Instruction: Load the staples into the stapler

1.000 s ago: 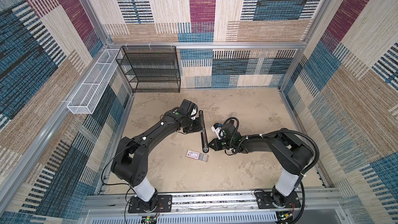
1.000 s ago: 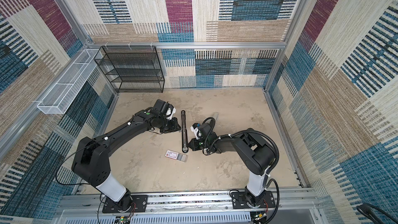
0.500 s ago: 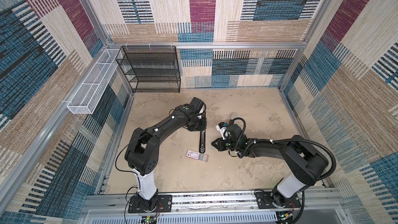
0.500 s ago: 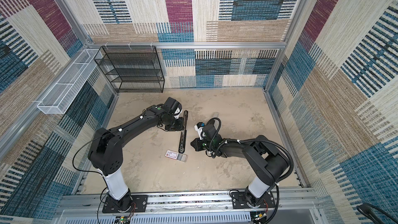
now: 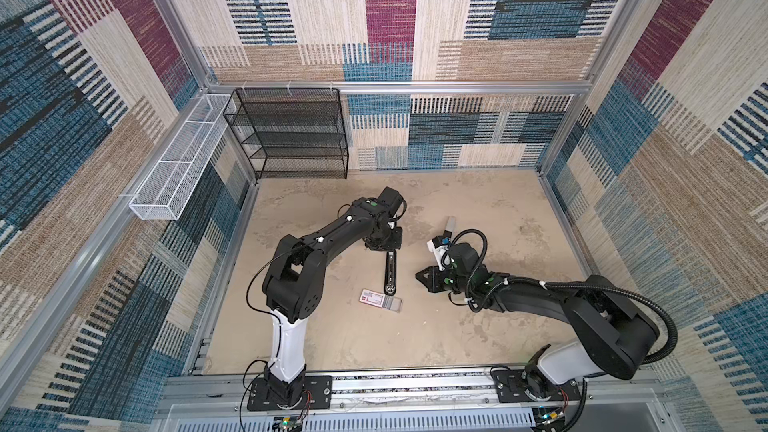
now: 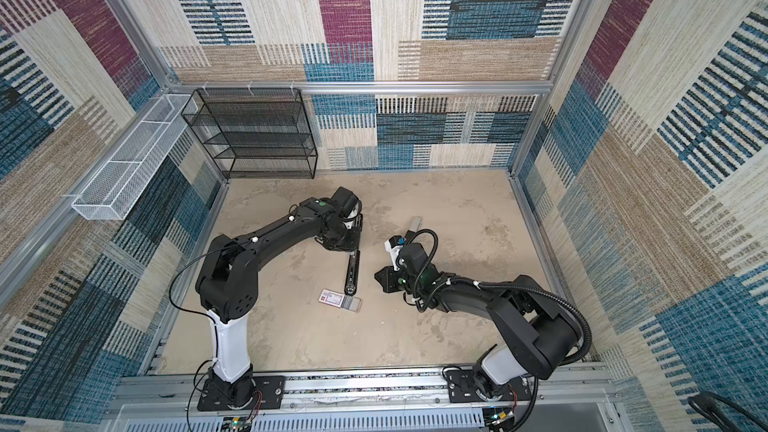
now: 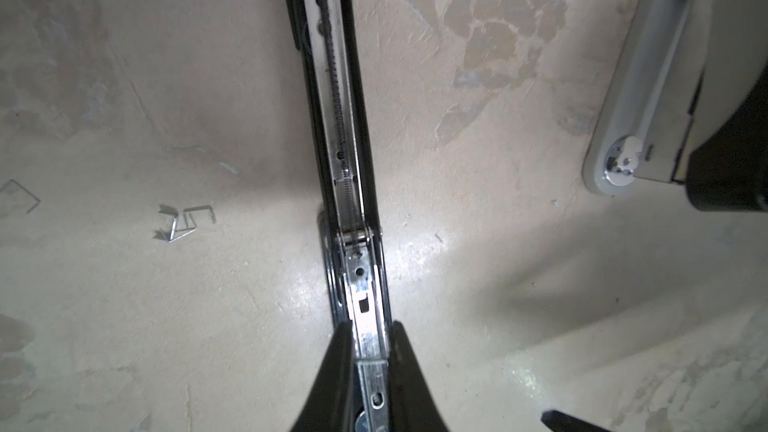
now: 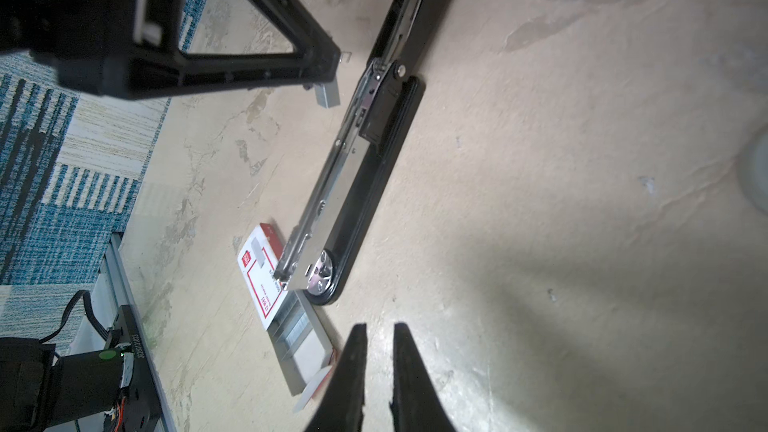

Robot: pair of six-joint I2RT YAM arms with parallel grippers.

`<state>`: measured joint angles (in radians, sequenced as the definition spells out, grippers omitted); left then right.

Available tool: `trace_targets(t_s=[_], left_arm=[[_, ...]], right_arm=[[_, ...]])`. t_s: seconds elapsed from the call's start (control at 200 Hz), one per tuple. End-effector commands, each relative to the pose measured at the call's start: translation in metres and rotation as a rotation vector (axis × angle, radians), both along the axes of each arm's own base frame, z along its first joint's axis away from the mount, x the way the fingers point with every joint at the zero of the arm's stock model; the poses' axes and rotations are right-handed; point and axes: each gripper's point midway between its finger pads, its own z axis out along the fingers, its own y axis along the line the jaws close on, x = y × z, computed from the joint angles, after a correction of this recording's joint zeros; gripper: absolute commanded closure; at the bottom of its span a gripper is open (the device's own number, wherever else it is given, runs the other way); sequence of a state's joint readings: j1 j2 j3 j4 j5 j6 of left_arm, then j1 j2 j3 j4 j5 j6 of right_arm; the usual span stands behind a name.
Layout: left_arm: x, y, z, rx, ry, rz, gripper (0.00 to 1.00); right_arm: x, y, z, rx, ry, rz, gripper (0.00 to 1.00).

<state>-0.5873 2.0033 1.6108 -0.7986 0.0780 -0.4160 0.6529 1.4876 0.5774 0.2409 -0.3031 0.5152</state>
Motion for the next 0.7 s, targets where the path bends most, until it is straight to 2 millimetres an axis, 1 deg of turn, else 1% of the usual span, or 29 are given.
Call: trace_targets(t_s=[0.0,0.18,0.546,0.696], left_arm=[[0.001,0.002,-0.003,0.033,-0.002,-0.025,0.91],[0.002,0.002,-0.008,0.041,0.002,-0.024,0.91],[-0.003,0.000,-0.020,0.060,0.029,-0.033,0.92],[-0.004,-0.001,-0.018,0.063,0.027,-0.033,0.92]], right_arm=[[0.003,-0.001,0.004,0.001,-0.014,-0.018,0.83],[0.003,-0.002,0.007,0.004,-0.019,-0.021,0.83],[0.003,-0.005,0.012,0.010,-0.031,-0.023,0.83],[0.003,-0.006,0.010,0.007,-0.028,-0.025,0.83]])
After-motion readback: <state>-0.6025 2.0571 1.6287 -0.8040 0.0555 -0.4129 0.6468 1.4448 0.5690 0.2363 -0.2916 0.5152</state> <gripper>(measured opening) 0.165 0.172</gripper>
